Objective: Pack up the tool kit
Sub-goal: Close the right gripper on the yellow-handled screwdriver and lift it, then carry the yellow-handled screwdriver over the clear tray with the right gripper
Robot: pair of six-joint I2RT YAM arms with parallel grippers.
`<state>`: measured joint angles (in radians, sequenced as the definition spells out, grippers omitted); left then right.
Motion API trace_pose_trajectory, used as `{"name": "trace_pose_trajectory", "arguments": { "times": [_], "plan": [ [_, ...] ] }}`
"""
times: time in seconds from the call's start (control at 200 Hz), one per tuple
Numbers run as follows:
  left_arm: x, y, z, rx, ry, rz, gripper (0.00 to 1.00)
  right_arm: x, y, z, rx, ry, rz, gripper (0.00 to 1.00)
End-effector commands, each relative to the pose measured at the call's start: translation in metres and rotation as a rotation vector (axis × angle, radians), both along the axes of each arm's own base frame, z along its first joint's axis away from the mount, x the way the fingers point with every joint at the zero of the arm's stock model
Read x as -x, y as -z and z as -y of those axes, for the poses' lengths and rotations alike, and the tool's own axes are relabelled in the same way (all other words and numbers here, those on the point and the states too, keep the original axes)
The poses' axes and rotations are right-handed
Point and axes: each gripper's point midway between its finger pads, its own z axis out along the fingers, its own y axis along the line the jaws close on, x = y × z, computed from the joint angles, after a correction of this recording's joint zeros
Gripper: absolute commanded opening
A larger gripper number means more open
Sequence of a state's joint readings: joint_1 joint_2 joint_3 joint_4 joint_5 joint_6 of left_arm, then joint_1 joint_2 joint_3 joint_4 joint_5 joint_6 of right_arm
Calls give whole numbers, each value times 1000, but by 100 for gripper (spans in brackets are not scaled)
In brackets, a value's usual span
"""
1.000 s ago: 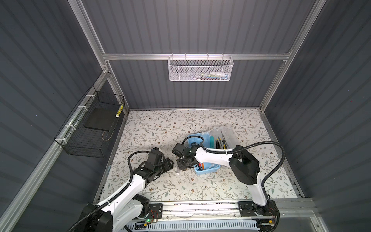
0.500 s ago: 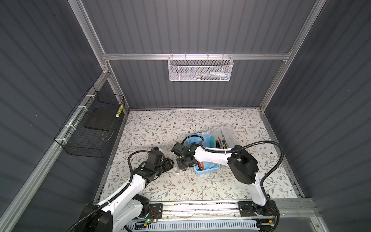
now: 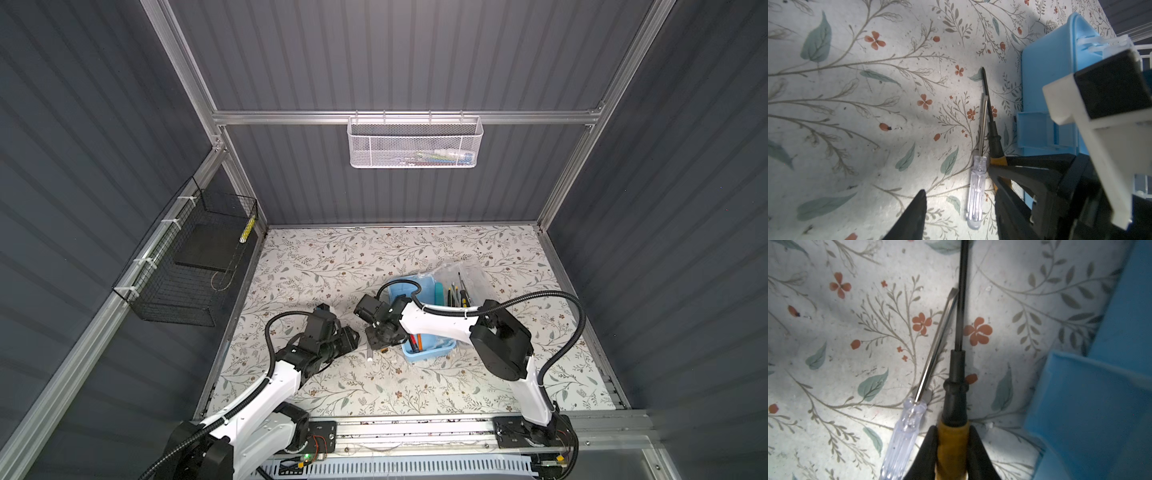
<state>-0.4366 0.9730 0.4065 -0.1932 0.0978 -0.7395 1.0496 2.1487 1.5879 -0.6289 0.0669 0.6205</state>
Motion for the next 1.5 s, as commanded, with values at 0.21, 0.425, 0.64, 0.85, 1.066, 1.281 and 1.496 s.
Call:
{"name": "trace_pose_trajectory", "arguments": {
  "times": [0.21, 0.425, 0.64, 0.85, 1.066, 1.281, 1.496],
  "plan": [
    [-13, -24, 2, -2, 6, 66, 54, 0, -56, -2, -87, -64, 51, 0],
    [-15, -32, 0, -7, -4, 92, 54, -2, -120, 14, -172, -70, 119, 0],
    [-20, -40, 2, -10, 14, 114, 54, -28, -187, 110, -46, 19, 307, 0],
    [-22, -40, 4, -18, 25, 125, 54, -42, -208, 224, 145, 175, 385, 0],
    [-24, -41, 4, -24, 30, 131, 54, -40, -193, 288, 253, 282, 378, 0],
    [-25, -40, 2, -42, 33, 131, 54, -42, -168, 311, 381, 298, 358, 0],
    [-24, -36, 3, -37, 30, 124, 54, -51, -146, 320, 479, 299, 340, 0]
  ]
}}
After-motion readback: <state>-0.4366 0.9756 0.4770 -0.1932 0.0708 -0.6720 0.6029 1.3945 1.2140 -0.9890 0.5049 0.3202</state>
